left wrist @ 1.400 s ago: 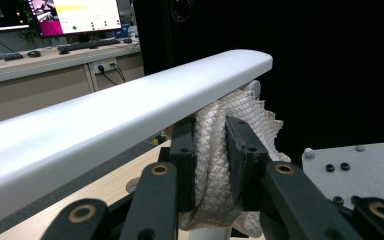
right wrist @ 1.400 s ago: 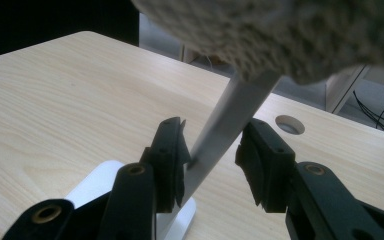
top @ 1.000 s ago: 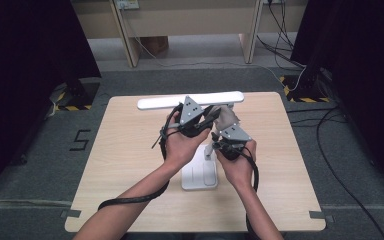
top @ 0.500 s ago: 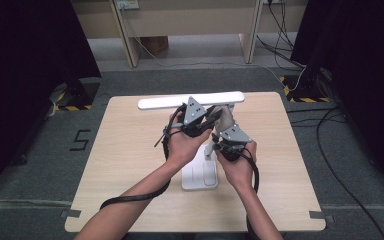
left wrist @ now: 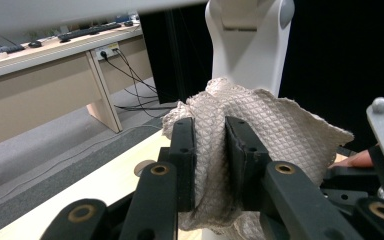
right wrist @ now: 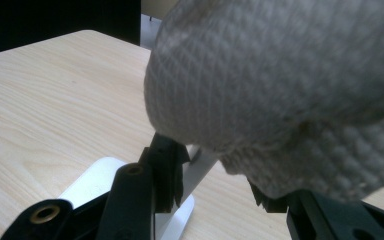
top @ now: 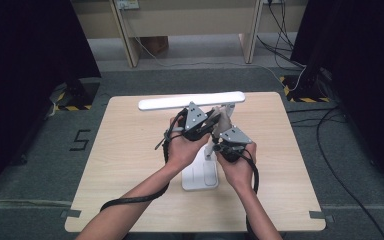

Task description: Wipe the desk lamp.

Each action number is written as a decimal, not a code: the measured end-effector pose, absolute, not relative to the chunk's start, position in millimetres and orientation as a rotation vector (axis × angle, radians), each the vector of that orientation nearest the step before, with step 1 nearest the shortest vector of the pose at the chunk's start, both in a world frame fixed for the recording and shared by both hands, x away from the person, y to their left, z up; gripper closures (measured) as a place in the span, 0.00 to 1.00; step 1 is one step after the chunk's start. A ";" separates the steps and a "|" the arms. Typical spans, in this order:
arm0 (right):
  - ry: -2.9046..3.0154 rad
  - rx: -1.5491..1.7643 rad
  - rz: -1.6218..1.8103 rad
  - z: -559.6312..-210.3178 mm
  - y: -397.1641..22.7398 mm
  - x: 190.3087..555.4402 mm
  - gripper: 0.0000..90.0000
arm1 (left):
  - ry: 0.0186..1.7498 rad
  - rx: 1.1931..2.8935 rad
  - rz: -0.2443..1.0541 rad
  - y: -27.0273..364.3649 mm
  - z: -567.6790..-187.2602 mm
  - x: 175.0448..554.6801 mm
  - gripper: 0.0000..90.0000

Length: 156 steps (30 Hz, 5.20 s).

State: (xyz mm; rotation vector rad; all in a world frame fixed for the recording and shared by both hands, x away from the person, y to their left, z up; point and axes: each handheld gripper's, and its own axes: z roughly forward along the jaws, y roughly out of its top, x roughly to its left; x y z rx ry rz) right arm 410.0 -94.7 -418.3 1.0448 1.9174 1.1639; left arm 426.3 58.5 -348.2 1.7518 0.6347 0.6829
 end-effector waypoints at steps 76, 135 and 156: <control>1.664 1.113 1.320 -348.2 -124.8 415.3 0.73 | 0.673 1.888 0.699 67.1 -430.8 440.5 0.83; 1.730 1.099 1.327 -377.7 -122.8 383.7 0.44 | 0.806 2.026 0.523 125.5 -456.3 434.4 0.82; 2.088 1.001 1.231 -439.8 -82.2 369.1 0.43 | 0.748 1.972 0.500 126.6 -432.9 412.8 0.82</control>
